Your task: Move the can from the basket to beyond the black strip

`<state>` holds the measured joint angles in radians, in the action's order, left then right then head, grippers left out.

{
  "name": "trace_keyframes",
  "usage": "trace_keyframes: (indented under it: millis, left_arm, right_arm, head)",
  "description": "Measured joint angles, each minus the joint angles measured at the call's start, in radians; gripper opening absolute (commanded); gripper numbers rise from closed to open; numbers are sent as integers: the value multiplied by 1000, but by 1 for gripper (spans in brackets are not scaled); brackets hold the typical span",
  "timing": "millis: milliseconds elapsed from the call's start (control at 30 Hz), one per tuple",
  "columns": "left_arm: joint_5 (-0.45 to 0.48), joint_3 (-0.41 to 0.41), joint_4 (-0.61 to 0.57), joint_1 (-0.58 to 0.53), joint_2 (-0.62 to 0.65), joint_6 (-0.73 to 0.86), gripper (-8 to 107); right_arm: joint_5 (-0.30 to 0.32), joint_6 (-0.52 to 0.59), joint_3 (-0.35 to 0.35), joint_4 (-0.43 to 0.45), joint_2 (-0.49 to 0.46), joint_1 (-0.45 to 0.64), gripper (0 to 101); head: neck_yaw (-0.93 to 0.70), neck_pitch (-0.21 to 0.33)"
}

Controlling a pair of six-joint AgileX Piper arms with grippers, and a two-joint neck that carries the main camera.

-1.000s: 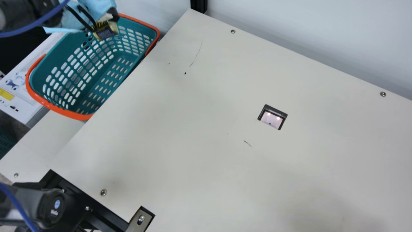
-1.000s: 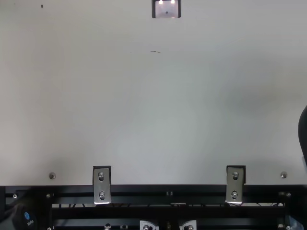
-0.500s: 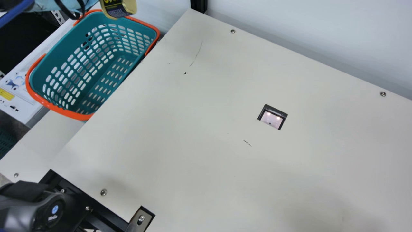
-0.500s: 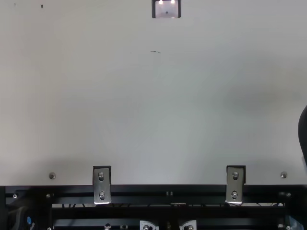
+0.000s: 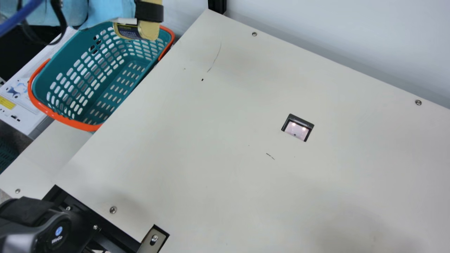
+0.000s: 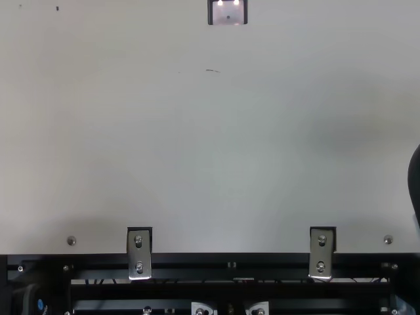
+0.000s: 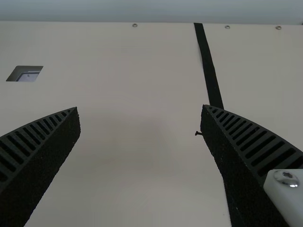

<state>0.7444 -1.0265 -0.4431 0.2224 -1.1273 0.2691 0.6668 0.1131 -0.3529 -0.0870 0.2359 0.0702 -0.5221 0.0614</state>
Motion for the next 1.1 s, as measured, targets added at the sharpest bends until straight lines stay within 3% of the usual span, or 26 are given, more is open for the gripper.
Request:
trace_keyframes:
  millis: [267,433,733,1000,1100]
  left_arm:
    - [0,-2,10,-4,0,-14,10]
    - [57,-17,33,-6,-18,-71,10]
    - [237,-107,9,37,-58,-180,10]
    - [433,-203,-104,147,-85,-180,10]
    - [470,-196,-158,167,-99,-193,10]
  right_arm:
    - [0,0,0,0,0,0,101]
    - [0,0,0,0,0,0,101]
    - [0,0,0,-1,0,0,101]
    - [0,0,0,-1,0,0,101]
    - [0,0,0,-1,0,0,101]
  head:
    - [0,0]
    - [0,0]
    - [0,0]
    - [0,0]
    - [0,0]
